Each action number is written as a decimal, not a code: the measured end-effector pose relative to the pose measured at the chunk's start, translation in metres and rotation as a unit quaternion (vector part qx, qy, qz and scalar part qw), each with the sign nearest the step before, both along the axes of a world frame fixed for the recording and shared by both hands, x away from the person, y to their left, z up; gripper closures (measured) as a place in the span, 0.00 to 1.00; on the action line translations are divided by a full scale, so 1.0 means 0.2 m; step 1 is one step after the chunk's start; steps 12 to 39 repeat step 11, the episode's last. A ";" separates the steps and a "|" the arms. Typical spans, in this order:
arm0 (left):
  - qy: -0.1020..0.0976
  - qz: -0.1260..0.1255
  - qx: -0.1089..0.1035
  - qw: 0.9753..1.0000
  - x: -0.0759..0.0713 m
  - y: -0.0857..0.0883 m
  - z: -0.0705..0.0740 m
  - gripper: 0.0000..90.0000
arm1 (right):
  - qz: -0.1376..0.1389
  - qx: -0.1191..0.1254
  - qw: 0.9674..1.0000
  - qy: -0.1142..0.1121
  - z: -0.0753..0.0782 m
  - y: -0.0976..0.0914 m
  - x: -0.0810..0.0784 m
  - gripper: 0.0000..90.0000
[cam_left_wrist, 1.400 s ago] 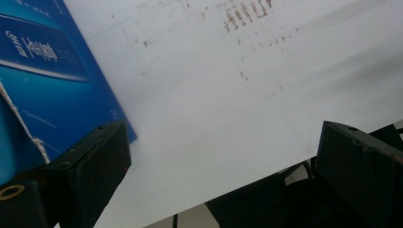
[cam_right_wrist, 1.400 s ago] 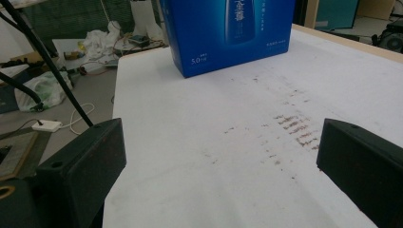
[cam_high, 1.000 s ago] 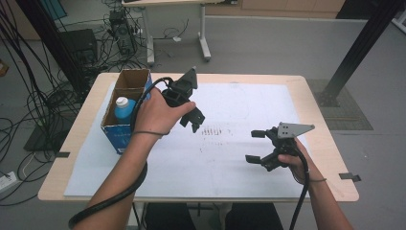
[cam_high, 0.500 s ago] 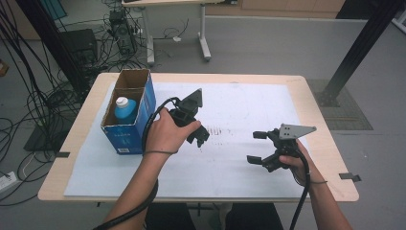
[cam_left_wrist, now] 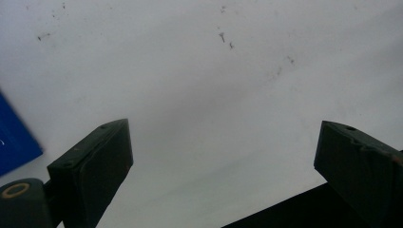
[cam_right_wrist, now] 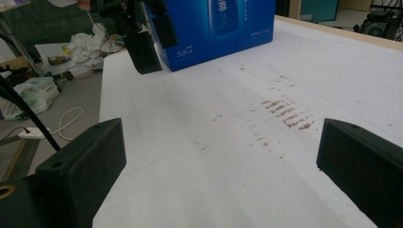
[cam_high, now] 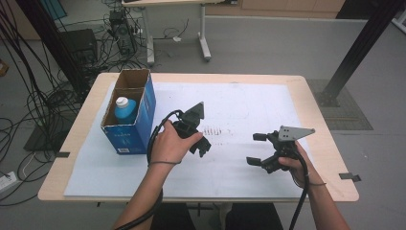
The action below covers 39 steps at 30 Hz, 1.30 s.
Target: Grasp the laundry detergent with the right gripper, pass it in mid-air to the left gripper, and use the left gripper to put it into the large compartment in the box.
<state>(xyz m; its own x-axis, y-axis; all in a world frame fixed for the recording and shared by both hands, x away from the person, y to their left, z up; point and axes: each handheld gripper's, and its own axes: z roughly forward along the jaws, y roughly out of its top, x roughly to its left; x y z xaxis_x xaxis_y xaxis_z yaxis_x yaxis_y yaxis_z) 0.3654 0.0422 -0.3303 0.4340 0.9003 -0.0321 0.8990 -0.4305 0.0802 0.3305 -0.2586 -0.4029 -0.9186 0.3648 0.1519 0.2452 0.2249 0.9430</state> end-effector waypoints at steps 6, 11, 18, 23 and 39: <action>-0.001 0.002 -0.004 1.000 -0.01 0.01 -0.01 0.07 | -0.002 -0.001 1.000 0.000 0.00 0.00 0.00 0.03; -0.001 0.001 -0.002 1.000 -0.02 0.01 -0.01 0.07 | -0.005 0.006 1.000 -0.001 0.01 0.00 -0.01 0.03; -0.001 0.001 -0.002 1.000 -0.02 0.01 -0.01 0.07 | -0.005 0.006 1.000 -0.001 0.01 0.00 -0.01 0.03; -0.001 0.001 -0.002 1.000 -0.02 0.01 -0.01 0.07 | -0.005 0.006 1.000 -0.001 0.01 0.00 -0.01 0.03; -0.001 0.001 -0.002 1.000 -0.02 0.01 -0.01 0.07 | -0.005 0.006 1.000 -0.001 0.01 0.00 -0.01 0.03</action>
